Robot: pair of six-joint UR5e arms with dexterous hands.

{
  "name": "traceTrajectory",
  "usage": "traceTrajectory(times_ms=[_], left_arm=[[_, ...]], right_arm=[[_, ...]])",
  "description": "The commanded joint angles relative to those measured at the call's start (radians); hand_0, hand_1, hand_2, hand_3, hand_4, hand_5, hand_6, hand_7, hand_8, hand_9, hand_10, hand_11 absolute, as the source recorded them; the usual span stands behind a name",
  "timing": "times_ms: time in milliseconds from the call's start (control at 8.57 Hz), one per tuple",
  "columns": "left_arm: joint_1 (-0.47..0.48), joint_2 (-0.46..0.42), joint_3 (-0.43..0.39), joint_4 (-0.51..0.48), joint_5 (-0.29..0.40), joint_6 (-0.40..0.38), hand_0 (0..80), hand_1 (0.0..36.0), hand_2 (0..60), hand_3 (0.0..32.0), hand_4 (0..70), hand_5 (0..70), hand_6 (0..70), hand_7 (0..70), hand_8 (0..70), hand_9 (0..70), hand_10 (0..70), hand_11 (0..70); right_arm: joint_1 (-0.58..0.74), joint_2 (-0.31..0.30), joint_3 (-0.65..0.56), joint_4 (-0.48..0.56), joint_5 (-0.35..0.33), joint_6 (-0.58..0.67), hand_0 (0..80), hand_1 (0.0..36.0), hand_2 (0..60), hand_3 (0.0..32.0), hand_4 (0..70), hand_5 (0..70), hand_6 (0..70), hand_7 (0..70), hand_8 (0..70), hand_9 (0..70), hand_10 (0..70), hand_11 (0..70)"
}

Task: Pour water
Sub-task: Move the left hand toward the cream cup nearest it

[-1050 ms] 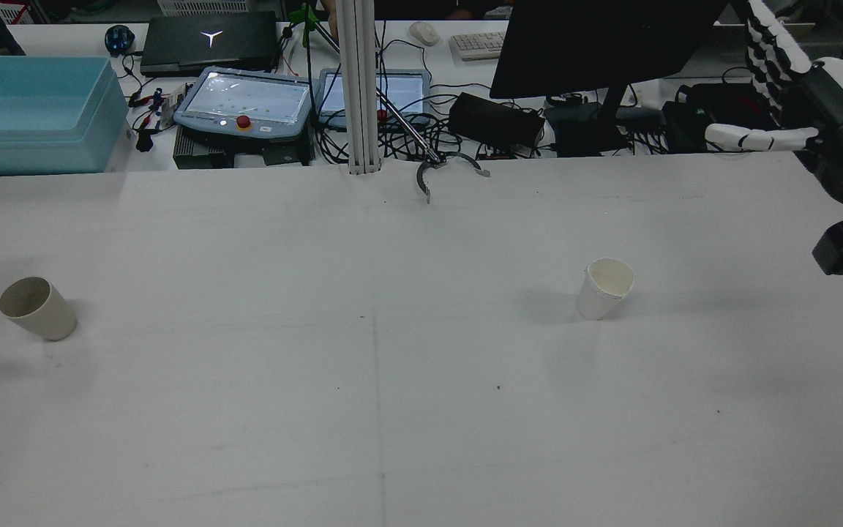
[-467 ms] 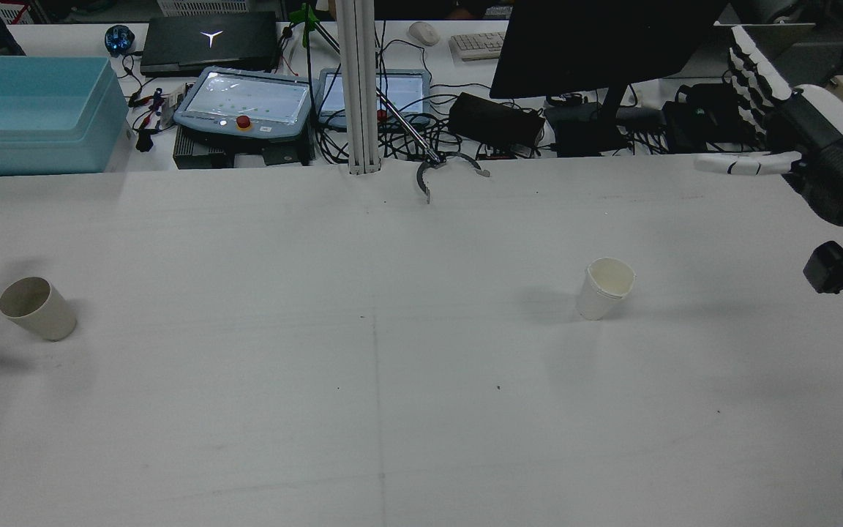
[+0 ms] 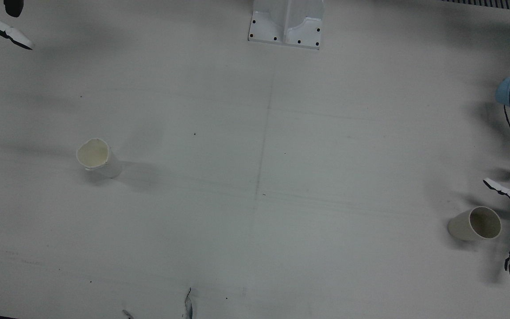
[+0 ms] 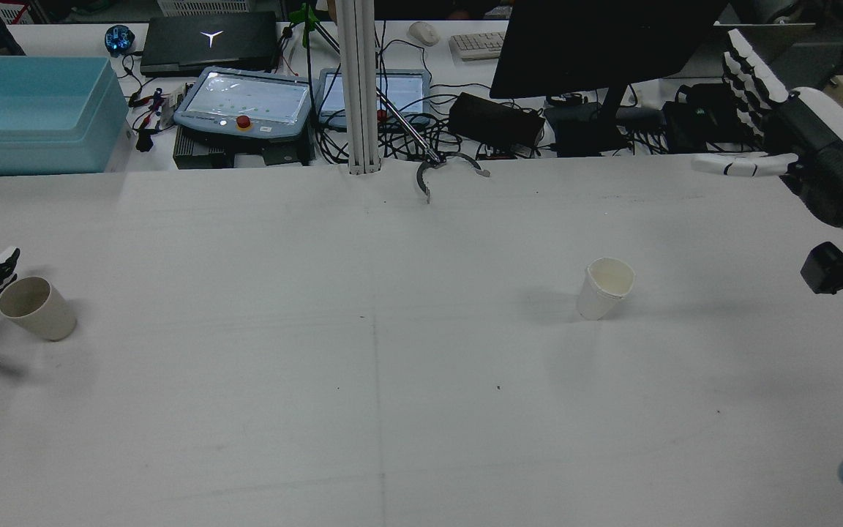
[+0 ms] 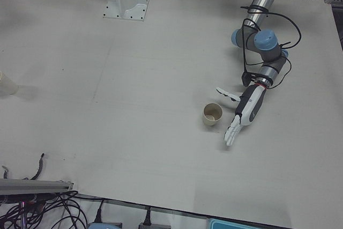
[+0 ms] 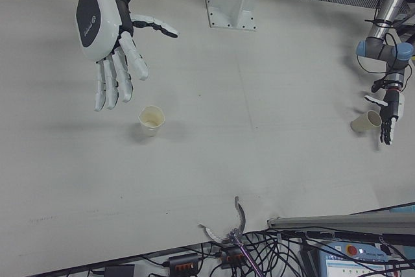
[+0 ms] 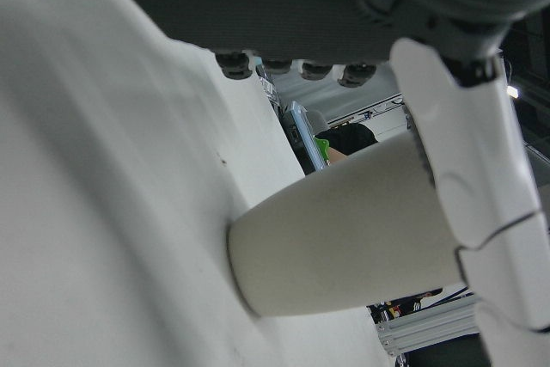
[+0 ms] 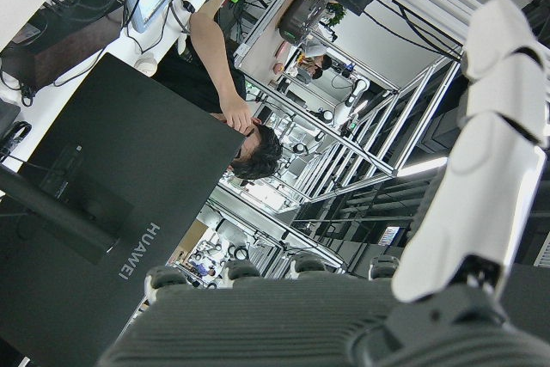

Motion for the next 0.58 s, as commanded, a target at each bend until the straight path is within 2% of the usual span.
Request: traceTrajectory(times_ms=[0,467], left_arm=[[0.043,-0.066,0.013,0.030,-0.015,0.005,52.0,10.0,0.0,0.0,6.8,0.0,0.0,0.0,0.0,0.0,1.7,4.4],[0.043,-0.062,0.016,0.034,-0.013,-0.006,57.5,14.3,0.0,0.0,7.5,0.0,0.3,0.0,0.0,0.0,2.1,5.4]], right_arm=[[0.005,0.005,-0.013,0.001,0.000,0.006,46.6,16.7,16.8,21.4,0.0,4.5,3.3,0.5,0.0,0.0,0.0,0.0],[-0.001,0.003,-0.015,0.001,0.000,0.002,46.5,16.6,16.7,21.0,0.0,4.4,2.9,0.0,0.0,0.0,0.0,0.0]])
